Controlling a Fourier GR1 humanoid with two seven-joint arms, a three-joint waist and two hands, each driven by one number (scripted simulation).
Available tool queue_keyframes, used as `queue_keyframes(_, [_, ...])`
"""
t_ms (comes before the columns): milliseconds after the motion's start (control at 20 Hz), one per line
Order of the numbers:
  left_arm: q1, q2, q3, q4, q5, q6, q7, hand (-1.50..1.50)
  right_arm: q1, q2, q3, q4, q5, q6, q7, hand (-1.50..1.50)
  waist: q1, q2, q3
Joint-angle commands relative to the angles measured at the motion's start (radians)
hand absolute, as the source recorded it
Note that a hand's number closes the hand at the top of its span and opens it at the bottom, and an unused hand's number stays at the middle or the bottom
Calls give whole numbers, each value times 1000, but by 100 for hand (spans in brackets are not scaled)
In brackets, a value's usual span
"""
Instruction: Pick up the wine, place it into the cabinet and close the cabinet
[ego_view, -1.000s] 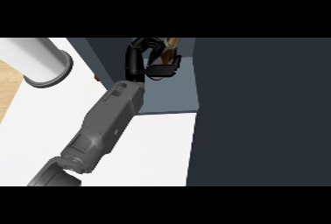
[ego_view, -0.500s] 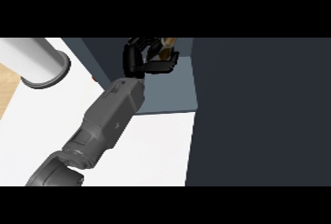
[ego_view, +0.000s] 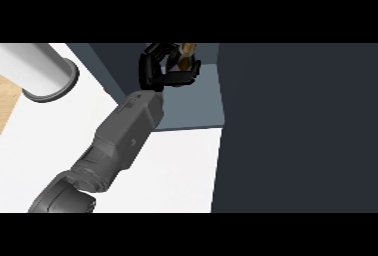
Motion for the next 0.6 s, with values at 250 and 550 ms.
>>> queue_keyframes(250, [18, -1, -3, 68, -32, 56, -23, -150, -12, -14, -13, -65, -65, -10, 64, -150, 0, 3, -1])
queue_keyframes(550, [-39, 22, -13, 86, -60, 95, 35, -150, -31, -16, -49, -23, -71, -2, 22, -150, -3, 6, -1])
